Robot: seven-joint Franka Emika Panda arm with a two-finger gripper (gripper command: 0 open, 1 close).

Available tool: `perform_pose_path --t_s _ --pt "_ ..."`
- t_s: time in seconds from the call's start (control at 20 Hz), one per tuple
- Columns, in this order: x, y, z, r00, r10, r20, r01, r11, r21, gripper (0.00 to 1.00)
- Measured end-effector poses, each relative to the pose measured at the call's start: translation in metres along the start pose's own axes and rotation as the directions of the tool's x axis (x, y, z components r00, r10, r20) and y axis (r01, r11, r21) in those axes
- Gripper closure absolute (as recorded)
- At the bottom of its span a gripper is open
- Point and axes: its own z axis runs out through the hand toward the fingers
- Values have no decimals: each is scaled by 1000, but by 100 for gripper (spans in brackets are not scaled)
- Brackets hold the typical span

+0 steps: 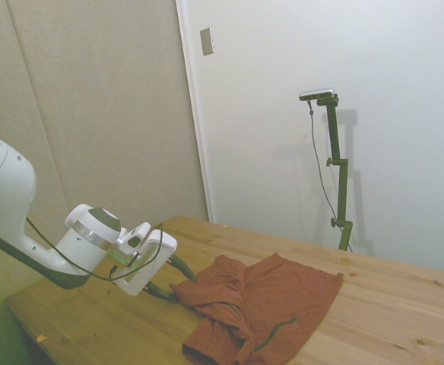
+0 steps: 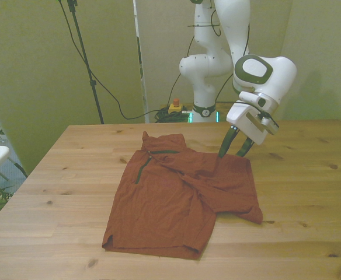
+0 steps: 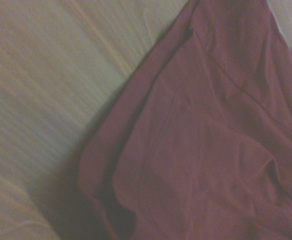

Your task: Fold the shorts

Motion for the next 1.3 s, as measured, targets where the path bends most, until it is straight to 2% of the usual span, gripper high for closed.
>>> perform_pose_path --t_s 0.2,1.0,1.3 --pt "5 -11 2 1000 2 -2 -2 1000 11 100" --pt "2 -17 17 999 29 23 -29 999 21 100" --pt "15 -3 23 998 64 20 -65 998 7 100"
